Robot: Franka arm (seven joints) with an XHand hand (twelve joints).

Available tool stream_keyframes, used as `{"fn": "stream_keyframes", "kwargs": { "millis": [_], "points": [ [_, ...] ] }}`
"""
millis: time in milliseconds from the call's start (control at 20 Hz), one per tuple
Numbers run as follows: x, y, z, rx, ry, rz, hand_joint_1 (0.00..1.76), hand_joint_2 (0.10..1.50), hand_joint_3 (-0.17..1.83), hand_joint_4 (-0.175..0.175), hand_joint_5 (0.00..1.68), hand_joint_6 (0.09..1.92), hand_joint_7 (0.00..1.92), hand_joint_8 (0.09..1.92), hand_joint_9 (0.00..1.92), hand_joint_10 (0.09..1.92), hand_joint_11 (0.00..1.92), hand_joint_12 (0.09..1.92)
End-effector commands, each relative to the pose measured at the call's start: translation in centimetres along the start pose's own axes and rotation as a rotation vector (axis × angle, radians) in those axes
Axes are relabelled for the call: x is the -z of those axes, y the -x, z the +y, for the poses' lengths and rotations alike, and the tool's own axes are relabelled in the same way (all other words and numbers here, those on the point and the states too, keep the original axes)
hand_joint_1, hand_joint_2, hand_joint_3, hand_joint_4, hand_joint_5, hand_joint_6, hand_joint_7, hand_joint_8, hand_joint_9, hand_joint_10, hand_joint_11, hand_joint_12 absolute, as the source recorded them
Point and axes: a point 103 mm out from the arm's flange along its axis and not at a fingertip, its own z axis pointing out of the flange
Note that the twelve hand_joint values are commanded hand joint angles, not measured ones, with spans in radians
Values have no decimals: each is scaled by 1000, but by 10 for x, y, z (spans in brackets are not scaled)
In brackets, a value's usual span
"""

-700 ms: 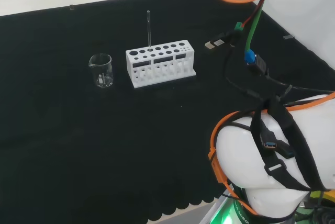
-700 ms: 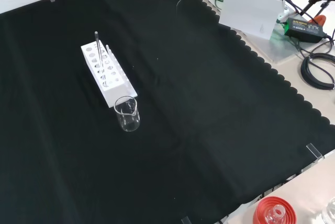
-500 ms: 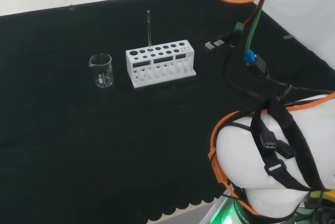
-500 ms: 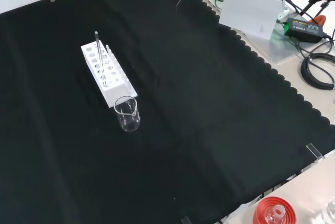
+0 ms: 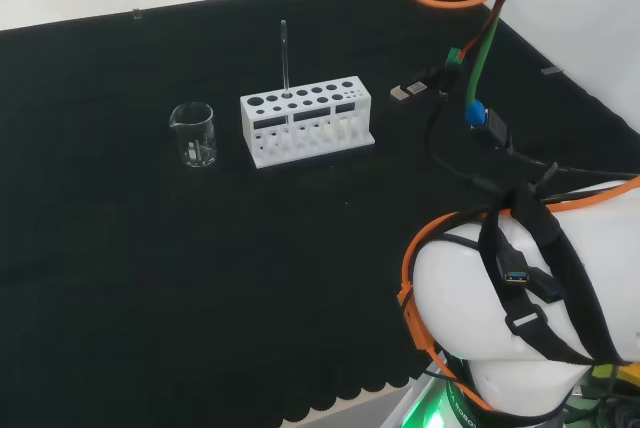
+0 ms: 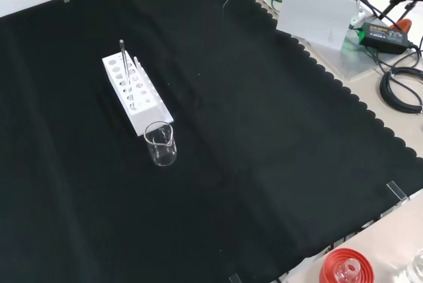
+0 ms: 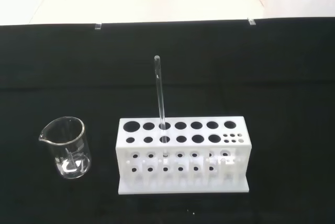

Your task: Take the glass rod from the white test tube rack.

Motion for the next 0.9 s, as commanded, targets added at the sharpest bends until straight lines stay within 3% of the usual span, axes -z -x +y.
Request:
{"fn": "stream_keyframes", "kwargs": {
  "millis": [50, 200, 450, 900],
  "points": [
    [0, -3, 5, 38, -5, -2, 637, 915, 398, -78, 76, 87, 0, 399, 9, 779, 0, 1291],
    [-2, -2, 15, 52, -17, 6, 633, 916, 405, -82, 123, 87, 0, 610, 49, 928, 2, 1446],
    [-7, 2, 36, 67, -40, 5, 639, 910, 423, -80, 180, 87, 0, 799, 132, 975, 73, 1459],
    [-7, 0, 83, 115, -58, 10, 643, 906, 452, -68, 263, 87, 118, 911, 312, 943, 216, 1415]
  ]
}}
